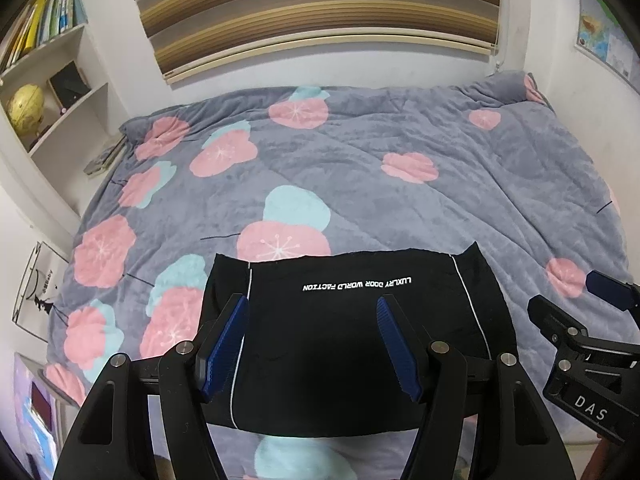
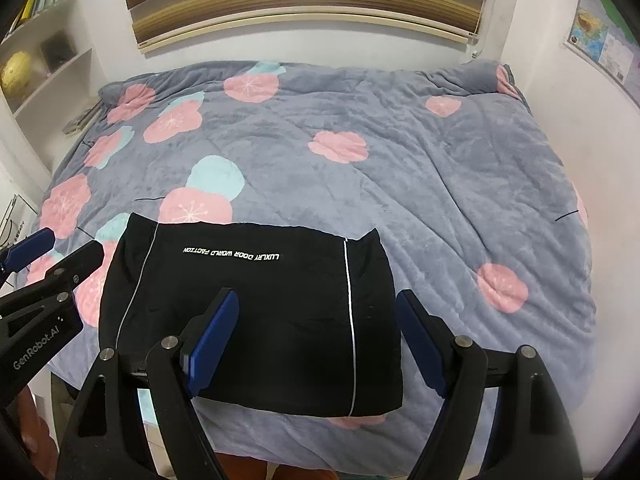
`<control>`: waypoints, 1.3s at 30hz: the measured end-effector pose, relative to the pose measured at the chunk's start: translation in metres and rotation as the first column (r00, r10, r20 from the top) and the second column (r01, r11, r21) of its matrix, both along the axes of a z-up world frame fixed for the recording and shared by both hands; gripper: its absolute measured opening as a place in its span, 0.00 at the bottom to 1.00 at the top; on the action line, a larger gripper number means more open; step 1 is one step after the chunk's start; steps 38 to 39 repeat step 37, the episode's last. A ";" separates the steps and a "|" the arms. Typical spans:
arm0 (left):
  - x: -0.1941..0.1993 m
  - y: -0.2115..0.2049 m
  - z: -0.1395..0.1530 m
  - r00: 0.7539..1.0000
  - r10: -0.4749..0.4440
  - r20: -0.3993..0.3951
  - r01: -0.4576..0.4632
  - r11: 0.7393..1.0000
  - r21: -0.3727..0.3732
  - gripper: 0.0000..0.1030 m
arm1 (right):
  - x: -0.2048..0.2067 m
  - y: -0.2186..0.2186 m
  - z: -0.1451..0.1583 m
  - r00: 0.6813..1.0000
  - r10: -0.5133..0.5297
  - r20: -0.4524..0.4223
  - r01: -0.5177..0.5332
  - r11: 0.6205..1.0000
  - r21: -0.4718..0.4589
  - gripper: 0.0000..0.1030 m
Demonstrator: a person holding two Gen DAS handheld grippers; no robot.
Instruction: Fold large clothes
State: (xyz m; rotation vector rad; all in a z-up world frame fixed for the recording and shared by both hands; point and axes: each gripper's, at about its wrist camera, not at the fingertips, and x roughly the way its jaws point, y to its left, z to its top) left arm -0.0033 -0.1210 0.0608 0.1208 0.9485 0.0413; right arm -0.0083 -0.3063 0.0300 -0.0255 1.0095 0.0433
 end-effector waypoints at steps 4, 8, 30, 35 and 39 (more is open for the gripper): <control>0.001 -0.003 -0.002 1.000 0.002 -0.007 -0.002 1.000 0.007 0.66 | 0.003 -0.003 -0.005 1.000 0.004 -0.013 -0.004 1.000 0.003 0.80; 0.002 -0.003 -0.006 1.000 -0.003 -0.015 0.003 1.000 0.011 0.66 | 0.004 -0.006 -0.008 1.000 0.002 -0.022 -0.002 1.000 0.002 0.80; -0.002 0.006 -0.009 1.000 -0.008 -0.026 0.008 1.000 0.009 0.66 | -0.003 -0.001 -0.014 0.999 0.000 -0.050 0.000 1.000 0.001 0.80; -0.005 0.005 -0.009 1.000 0.005 0.013 -0.006 0.998 0.065 0.66 | -0.004 0.001 -0.015 0.999 -0.004 -0.053 0.004 1.000 0.000 0.80; -0.005 0.007 -0.009 1.000 0.009 0.011 -0.010 0.998 0.056 0.66 | -0.005 0.001 -0.016 0.998 -0.007 -0.055 0.007 1.000 0.000 0.80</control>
